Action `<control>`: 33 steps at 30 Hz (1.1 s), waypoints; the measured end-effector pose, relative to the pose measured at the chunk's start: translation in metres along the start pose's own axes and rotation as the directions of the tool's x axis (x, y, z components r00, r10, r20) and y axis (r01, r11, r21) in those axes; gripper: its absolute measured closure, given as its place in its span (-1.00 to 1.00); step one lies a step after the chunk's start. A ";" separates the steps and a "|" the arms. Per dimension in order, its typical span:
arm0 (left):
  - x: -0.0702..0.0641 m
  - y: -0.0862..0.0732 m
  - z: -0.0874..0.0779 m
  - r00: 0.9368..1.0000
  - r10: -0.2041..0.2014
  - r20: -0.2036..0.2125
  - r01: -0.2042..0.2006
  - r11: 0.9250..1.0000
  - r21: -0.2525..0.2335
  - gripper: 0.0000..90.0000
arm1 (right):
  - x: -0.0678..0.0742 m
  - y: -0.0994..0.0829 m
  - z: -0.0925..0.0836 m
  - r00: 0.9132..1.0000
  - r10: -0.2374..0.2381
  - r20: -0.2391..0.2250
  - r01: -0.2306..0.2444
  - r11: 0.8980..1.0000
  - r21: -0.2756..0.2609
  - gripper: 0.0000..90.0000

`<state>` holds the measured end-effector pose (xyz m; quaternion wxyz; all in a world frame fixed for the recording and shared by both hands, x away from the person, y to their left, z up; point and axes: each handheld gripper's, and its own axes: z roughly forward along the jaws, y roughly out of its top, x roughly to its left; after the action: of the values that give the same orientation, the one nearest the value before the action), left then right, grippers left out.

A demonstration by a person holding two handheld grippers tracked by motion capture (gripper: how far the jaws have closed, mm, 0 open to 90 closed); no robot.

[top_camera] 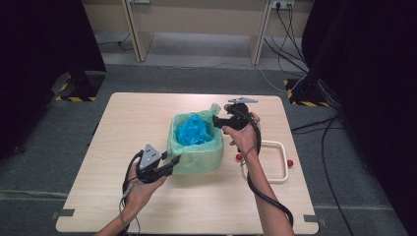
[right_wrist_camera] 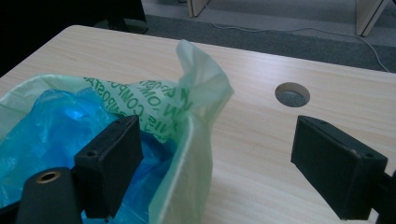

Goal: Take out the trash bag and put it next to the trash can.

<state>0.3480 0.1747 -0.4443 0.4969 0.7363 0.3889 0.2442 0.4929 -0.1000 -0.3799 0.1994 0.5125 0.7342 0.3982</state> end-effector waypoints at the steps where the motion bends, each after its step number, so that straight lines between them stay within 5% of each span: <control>1: 0.000 0.000 -0.001 1.000 0.000 -0.001 0.000 1.000 -0.004 0.48 | 0.002 0.002 0.002 1.000 -0.003 0.000 0.003 1.000 0.003 -0.63; 14: -0.001 0.008 -0.012 0.999 -0.012 0.040 0.014 0.999 -0.053 0.95 | 0.011 0.013 0.033 0.999 -0.031 -0.008 0.031 0.998 0.061 -0.59; 18: 0.000 0.009 -0.012 0.998 -0.020 0.052 0.022 0.998 -0.054 0.96 | 0.013 0.013 0.039 0.998 -0.053 -0.025 0.055 0.996 0.065 -0.30; 24: 0.000 0.010 -0.013 0.997 -0.028 0.066 0.032 0.998 -0.057 0.95 | 0.015 0.012 0.038 0.991 -0.120 -0.060 0.124 0.990 0.072 0.39; 33: -0.001 0.017 -0.017 0.996 -0.026 0.088 0.033 0.996 -0.078 0.95 | 0.015 0.018 0.028 0.989 -0.144 -0.029 0.144 0.989 0.012 0.80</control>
<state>0.3404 0.1793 -0.4219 0.5458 0.7201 0.3677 0.2199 0.5176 -0.0729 -0.3810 0.2137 0.4539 0.7749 0.3846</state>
